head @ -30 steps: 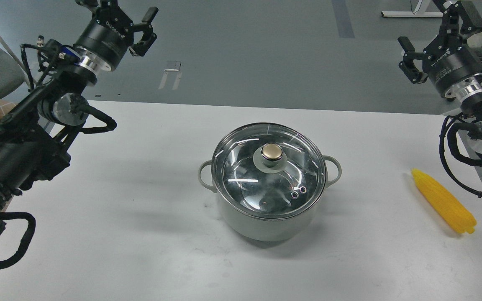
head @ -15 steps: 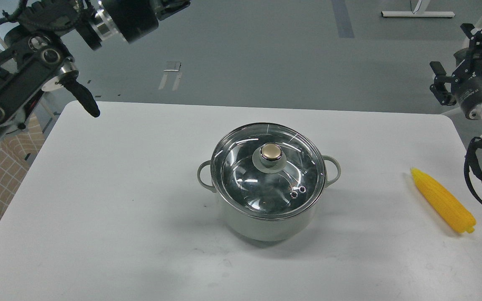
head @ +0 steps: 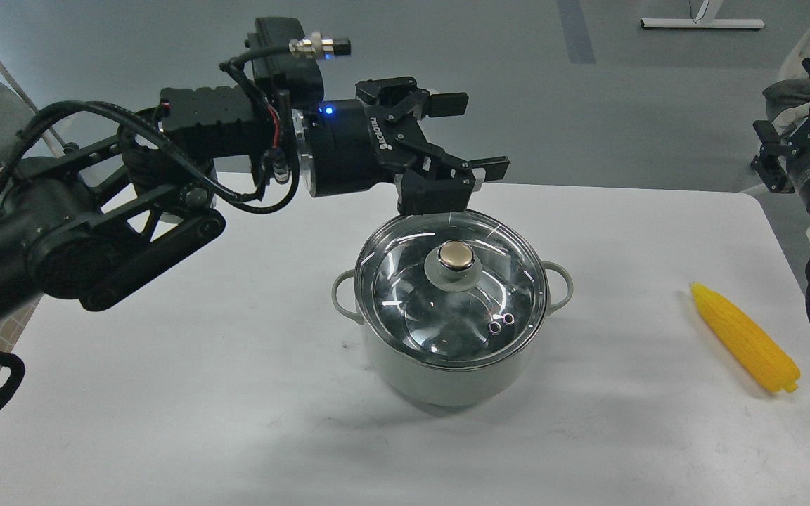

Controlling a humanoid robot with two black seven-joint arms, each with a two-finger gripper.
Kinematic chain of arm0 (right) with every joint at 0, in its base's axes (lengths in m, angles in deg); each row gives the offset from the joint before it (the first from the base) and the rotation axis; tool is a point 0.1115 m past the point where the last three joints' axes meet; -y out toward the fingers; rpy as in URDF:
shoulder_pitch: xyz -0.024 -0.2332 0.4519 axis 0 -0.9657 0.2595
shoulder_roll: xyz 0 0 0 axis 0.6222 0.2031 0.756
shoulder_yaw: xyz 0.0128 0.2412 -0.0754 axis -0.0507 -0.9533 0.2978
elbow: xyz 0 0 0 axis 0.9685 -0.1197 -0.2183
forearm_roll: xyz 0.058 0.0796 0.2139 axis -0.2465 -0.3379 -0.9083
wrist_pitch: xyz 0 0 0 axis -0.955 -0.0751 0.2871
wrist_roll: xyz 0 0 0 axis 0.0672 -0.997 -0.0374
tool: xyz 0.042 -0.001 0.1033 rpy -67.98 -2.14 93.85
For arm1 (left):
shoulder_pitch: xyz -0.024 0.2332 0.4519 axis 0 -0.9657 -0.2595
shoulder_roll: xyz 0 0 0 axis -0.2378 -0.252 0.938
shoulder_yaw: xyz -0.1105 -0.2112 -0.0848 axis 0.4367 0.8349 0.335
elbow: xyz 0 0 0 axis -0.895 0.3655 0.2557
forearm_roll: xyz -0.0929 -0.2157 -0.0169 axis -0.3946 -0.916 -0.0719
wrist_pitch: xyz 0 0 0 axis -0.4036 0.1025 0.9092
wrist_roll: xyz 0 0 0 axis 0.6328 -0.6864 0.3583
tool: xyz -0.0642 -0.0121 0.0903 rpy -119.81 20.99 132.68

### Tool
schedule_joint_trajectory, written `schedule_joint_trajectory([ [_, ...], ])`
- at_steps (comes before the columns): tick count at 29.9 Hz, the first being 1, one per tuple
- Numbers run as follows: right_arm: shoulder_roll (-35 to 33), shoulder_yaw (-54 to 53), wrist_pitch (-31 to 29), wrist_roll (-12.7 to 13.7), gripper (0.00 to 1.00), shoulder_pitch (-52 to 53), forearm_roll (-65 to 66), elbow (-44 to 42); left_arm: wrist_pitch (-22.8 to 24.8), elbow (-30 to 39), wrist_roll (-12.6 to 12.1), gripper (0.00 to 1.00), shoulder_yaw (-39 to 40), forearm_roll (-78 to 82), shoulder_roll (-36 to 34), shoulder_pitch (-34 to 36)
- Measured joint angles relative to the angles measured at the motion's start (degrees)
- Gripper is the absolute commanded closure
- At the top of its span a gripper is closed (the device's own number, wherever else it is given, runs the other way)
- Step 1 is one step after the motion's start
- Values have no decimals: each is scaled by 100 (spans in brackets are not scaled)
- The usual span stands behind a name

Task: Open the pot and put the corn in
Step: 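Reach the left gripper over the pot to the brass lid knob, then close the left gripper on the brass knob of the glass lid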

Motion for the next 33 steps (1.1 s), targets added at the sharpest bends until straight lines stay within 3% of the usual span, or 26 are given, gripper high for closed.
schedule_joint_trajectory([
  [10,-149,-12,4,0,0,-63,0,18,-65,-178,3,2,-730,693,309,-109],
  [17,-174,-26,-6,0,0,-123,-15,47,-78,-620,-9,2,-767,694,460,-379],
  [29,-175,-35,-23,0,0,-176,-22,71,-82,-717,-8,3,-764,694,469,-686],
  [33,-175,-35,-23,0,0,-189,-22,73,-82,-718,-21,7,-763,694,448,-725],
])
